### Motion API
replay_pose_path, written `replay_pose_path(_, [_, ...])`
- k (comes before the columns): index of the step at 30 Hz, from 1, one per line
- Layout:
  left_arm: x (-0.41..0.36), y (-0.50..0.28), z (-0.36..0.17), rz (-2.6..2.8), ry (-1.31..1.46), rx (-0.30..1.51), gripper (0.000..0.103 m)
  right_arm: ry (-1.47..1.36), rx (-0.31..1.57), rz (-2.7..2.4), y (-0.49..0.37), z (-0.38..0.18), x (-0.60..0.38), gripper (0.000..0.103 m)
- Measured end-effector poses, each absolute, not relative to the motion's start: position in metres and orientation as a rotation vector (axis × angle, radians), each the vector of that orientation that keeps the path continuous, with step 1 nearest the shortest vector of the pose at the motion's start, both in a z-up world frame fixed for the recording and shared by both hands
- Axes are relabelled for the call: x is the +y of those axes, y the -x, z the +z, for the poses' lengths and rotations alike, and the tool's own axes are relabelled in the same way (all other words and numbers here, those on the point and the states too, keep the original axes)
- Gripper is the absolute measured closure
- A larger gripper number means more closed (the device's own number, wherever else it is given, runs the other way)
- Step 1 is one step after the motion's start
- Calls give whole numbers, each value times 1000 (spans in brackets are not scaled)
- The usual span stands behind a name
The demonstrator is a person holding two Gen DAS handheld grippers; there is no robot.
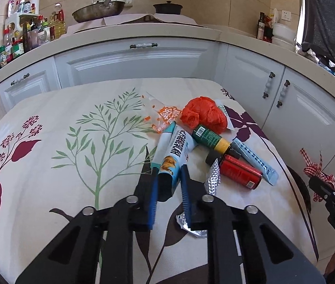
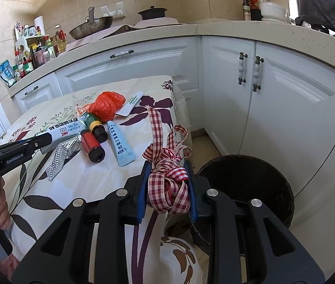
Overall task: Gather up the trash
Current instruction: 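Grasp the white tube with the left gripper while the right gripper holds the ribbon, then drop the ribbon and the tube into the black bin from both grippers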
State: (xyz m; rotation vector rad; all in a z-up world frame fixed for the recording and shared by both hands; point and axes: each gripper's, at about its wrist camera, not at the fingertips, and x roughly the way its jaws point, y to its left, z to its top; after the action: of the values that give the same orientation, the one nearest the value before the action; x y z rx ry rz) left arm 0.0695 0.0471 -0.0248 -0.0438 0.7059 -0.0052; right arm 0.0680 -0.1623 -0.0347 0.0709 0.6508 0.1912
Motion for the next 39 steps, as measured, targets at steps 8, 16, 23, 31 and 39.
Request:
replay_pose_path(8, [49,-63,-21,-8,62,677,96,-72,653,191,-69,-35,-162,76])
replay_pose_path(16, [50,-54,-10,-2,66,649,96,-75,642,185,-66,-36,-165,76])
replay_pose_path(23, [42,-38,3,-16,56,616,96,-85,623,163,-60,-33,-177,76])
replay_pose_path(31, [13,-27,10,-73,22,591,96,-108,604,112,-53,-31,-206,76])
replay_pose_path(39, [-40,-31,7,-182,-25,595,96,-116,599,43,-48,-32,-241,76])
